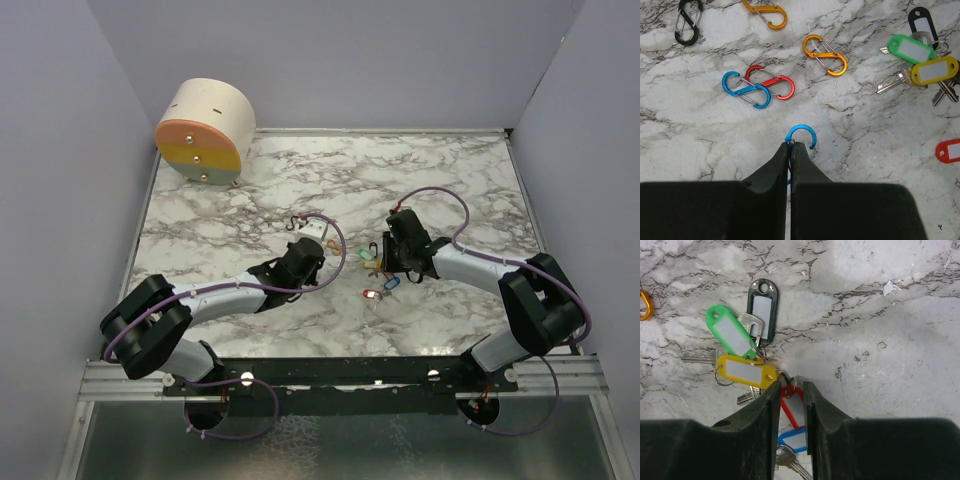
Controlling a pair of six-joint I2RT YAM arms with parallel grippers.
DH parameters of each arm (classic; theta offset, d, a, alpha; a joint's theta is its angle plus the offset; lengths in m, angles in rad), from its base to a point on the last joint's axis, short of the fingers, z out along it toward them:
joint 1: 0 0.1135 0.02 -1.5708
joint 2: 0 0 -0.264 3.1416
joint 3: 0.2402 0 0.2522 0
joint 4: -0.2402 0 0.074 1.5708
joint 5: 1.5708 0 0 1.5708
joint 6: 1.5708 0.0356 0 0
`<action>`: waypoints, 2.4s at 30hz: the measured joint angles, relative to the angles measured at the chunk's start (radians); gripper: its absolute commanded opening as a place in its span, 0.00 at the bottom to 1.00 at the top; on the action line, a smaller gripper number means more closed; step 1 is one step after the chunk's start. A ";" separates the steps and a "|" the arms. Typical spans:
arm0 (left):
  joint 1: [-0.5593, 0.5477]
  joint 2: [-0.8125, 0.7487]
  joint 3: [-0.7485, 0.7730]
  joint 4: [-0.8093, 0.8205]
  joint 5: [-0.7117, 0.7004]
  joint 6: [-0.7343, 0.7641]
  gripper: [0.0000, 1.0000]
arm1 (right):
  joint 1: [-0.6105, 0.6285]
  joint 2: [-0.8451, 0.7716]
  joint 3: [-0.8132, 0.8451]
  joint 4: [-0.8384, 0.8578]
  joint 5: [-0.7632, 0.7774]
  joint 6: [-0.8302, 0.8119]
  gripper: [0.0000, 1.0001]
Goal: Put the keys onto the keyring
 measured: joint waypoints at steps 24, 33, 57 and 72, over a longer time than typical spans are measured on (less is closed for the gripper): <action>0.000 0.000 -0.002 0.000 -0.002 0.000 0.00 | 0.000 -0.038 0.000 -0.003 0.037 0.007 0.01; 0.000 0.000 -0.002 0.000 -0.002 0.000 0.00 | 0.000 -0.191 -0.031 0.025 0.027 -0.029 0.01; -0.033 0.047 0.141 0.009 0.068 0.000 0.00 | 0.138 -0.345 -0.113 0.211 -0.124 -0.195 0.01; -0.083 0.094 0.185 0.011 0.089 0.001 0.00 | 0.190 -0.322 -0.144 0.323 -0.135 -0.230 0.01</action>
